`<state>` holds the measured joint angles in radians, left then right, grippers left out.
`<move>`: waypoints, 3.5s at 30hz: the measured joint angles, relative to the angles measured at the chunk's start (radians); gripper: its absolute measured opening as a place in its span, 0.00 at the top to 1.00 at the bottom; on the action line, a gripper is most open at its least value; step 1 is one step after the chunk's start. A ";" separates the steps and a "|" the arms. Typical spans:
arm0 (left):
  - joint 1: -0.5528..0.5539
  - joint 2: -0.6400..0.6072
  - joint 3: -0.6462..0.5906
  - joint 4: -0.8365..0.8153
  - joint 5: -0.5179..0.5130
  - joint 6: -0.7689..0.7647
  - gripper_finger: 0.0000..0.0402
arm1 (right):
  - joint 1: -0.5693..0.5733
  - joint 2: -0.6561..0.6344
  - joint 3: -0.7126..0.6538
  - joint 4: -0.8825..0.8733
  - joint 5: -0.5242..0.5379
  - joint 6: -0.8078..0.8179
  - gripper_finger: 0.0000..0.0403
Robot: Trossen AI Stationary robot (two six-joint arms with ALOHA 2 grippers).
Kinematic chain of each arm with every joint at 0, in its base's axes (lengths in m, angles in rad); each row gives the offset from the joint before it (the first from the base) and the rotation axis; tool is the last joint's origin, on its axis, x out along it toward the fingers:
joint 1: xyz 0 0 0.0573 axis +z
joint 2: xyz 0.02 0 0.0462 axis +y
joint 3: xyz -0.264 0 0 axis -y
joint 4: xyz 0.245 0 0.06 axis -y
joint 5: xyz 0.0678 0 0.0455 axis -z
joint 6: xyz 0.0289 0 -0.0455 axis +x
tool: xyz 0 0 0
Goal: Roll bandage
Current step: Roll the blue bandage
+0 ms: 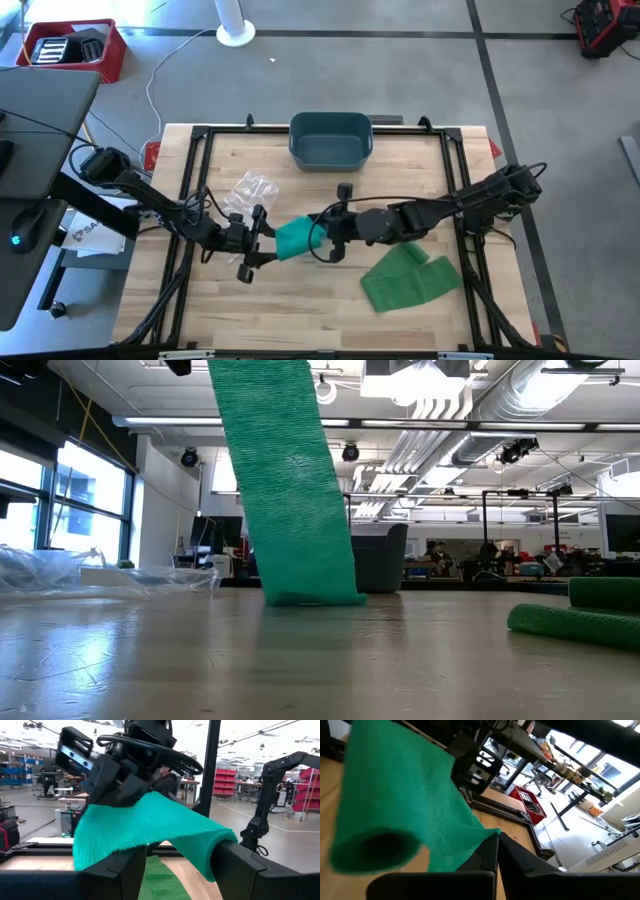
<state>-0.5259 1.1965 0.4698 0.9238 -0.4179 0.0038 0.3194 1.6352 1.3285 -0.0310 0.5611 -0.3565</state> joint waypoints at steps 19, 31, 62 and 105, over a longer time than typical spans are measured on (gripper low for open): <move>0.000 0.000 0.000 0.003 -0.007 0.000 0.50 | 0.060 -0.039 0.000 -0.127 0.078 0.149 0.64; 0.001 0.000 0.000 0.025 0.064 -0.010 0.50 | 0.191 -0.178 0.001 -0.243 0.041 0.027 0.57; 0.028 0.000 0.001 0.119 0.230 0.007 0.50 | 0.192 -0.033 0.001 0.160 -0.038 -0.191 0.61; 0.042 0.000 0.001 0.082 0.205 -0.029 0.50 | 0.141 0.013 0.000 0.187 -0.161 -0.288 0.66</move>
<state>-0.4842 1.1969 0.4706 1.0058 -0.2132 -0.0250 0.4606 1.6481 1.3281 0.1559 0.4002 -0.6445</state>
